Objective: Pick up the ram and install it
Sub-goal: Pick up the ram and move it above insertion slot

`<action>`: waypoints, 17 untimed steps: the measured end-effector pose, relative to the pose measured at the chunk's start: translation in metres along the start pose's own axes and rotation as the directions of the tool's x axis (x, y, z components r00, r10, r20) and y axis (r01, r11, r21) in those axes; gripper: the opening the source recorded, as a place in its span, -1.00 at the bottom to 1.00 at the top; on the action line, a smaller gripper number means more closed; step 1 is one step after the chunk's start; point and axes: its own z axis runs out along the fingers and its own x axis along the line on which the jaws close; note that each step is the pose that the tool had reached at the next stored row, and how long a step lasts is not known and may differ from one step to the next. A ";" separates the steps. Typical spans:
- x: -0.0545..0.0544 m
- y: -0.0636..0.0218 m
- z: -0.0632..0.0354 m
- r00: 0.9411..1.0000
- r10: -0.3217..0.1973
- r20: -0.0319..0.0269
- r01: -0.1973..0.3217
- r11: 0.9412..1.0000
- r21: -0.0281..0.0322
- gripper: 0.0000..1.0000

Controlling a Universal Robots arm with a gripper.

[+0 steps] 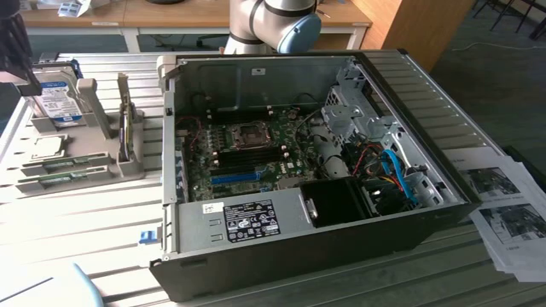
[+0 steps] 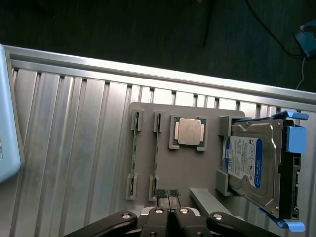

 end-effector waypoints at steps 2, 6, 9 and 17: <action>0.000 -0.0001 0.0026 1.000 0.000 0.000 0.000 1.000 0.000 -0.81; 0.001 -0.0003 0.0073 1.000 0.000 0.000 0.000 1.000 0.000 -0.81; 0.001 -0.0005 0.0110 1.000 0.000 0.001 0.000 1.000 0.000 -0.81; 0.002 -0.0009 0.0199 1.000 0.000 0.001 0.000 1.000 0.000 -0.81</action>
